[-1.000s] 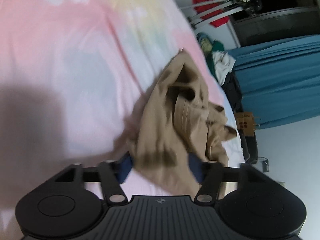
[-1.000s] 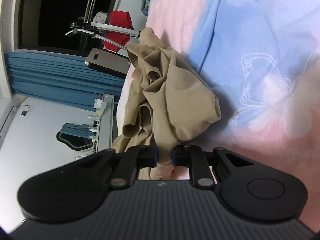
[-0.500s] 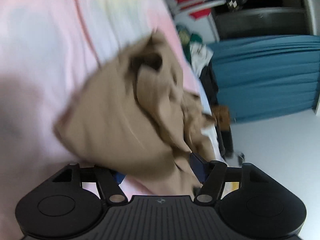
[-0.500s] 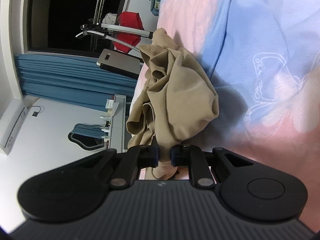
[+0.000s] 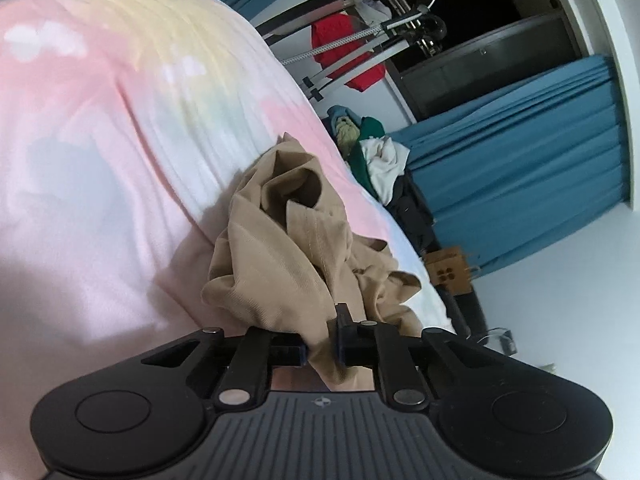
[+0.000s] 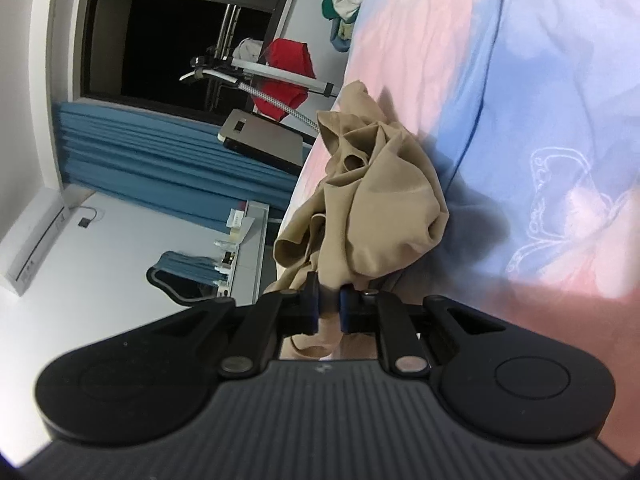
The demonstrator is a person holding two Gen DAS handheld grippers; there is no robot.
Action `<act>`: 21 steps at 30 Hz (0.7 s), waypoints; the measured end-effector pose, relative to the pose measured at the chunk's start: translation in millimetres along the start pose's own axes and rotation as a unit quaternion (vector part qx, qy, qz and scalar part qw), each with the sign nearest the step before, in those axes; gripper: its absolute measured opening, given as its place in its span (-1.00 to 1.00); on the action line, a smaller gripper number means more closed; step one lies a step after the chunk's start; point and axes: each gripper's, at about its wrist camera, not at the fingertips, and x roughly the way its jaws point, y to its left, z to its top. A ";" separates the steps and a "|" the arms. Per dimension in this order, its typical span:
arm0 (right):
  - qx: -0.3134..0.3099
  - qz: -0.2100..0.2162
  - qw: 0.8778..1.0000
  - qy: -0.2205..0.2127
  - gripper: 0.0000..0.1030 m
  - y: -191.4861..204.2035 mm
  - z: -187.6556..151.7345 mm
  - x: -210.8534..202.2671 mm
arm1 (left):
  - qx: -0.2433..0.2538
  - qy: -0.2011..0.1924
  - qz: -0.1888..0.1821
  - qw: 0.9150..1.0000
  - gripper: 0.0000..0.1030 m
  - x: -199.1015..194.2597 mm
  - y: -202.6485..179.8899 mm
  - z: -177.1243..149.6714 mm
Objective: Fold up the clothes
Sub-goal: 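Grasp the folded shirt edge with the left gripper while the right gripper grasps it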
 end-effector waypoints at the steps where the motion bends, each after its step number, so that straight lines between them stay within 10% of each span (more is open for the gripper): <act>1: 0.000 -0.003 1.000 -0.001 -0.75 1.8 -0.5 -1.5 | -0.003 0.002 -0.001 1.000 -0.78 -5.0 -1.7 -0.1; 21: -0.021 -0.028 0.999 0.005 -0.76 40.8 -77.7 -132.9 | 0.020 0.061 -0.013 0.998 -0.79 -187.3 -34.5 -65.8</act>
